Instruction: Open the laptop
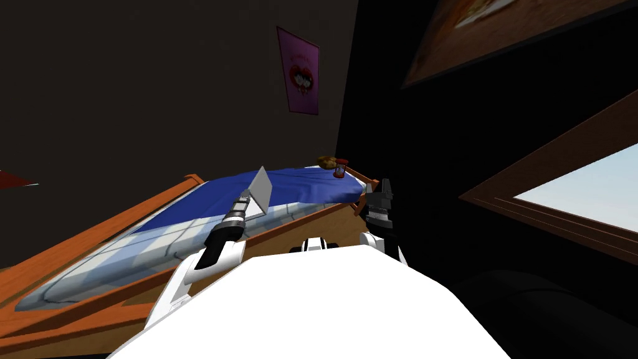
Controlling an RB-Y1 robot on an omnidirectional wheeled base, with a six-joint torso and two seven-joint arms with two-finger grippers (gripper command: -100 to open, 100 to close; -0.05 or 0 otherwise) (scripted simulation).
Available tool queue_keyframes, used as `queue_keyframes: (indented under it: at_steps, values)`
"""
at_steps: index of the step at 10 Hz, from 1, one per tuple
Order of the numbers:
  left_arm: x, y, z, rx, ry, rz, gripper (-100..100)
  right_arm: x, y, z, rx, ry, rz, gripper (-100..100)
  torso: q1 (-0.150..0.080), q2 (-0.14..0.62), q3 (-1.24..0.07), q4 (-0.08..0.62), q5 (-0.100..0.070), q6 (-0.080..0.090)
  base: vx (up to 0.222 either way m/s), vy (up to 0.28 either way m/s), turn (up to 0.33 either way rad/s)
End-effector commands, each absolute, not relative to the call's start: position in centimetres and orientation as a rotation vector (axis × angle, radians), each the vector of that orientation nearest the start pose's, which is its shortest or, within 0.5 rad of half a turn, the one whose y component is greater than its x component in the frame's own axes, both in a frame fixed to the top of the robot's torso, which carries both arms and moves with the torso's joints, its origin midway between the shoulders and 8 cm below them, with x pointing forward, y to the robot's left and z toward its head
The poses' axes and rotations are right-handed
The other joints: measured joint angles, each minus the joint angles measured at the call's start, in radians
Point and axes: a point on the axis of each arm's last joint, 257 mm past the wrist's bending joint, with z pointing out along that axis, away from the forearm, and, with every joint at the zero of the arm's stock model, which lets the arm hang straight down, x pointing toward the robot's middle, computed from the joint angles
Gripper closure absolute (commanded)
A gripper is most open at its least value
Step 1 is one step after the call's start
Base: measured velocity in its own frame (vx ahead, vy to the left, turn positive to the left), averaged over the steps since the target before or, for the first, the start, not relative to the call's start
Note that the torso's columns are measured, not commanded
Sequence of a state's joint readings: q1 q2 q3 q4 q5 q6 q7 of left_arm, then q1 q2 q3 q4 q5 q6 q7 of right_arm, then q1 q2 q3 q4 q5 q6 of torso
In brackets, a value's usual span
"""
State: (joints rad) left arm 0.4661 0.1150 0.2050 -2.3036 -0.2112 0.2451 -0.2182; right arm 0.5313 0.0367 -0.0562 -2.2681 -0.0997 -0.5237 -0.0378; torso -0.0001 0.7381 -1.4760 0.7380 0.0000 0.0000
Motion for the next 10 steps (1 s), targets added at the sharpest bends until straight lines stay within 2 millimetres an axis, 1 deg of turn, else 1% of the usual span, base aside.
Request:
queue_keyframes:
  at_steps: [1, 4, 5, 6, 7, 8, 9, 10]
  values:
    - [38.5, 41.1, -11.4, -0.968, 1.190, -0.448, -100, 33.2, -31.8, 1.4, 0.762, 0.510, 1.323, 0, -0.001, -0.001, 0.000, 0.000, 0.000, 0.000, 0.112, -0.048, -0.029]
    - [38.0, 41.4, -12.3, -1.036, 1.165, -0.447, -100, 33.2, -31.8, 1.4, 0.762, 0.510, 1.323, 0, 0.001, 0.002, 0.001, 0.001, 0.000, 0.000, 0.058, -0.027, -0.012]
    - [38.1, 41.4, -12.1, -1.025, 1.170, -0.447, -100, 33.2, -31.8, 1.4, 0.762, 0.510, 1.323, 0, 0.001, 0.003, 0.002, 0.001, 0.000, 0.000, 0.009, -0.006, 0.000]
    - [38.6, 43.2, -12.4, -1.032, 1.160, -0.411, -100, 33.2, -31.8, 1.4, 0.762, 0.510, 1.323, 0, 0.001, 0.003, 0.002, 0.001, 0.000, 0.000, -0.057, 0.005, -0.218]
    - [38.6, 43.2, -12.4, -1.032, 1.160, -0.411, -100, 33.2, -31.7, 1.4, 0.761, 0.510, 1.323, 0, 0.001, 0.004, 0.002, 0.001, 0.000, 0.001, -0.085, 0.011, -0.157]
    - [38.8, 45.1, -12.5, -1.039, 1.150, -0.372, -100, 33.2, -31.7, 1.4, 0.761, 0.510, 1.323, 0, 0.001, 0.003, 0.002, 0.001, 0.000, 0.000, -0.123, -0.009, -0.205]
    - [39.3, 46.4, -12.9, -1.048, 1.148, -0.345, -100, 33.2, -31.7, 1.4, 0.761, 0.510, 1.323, 0, -0.001, 0.003, 0.002, 0.001, 0.000, 0.000, -0.165, -0.014, -0.446]
    - [39.6, 47.0, -12.5, -1.050, 1.132, -0.343, -100, 33.2, -31.7, 1.4, 0.761, 0.510, 1.323, 0, -0.001, 0.003, 0.002, 0.001, 0.000, 0.001, -0.111, -0.011, -0.118]
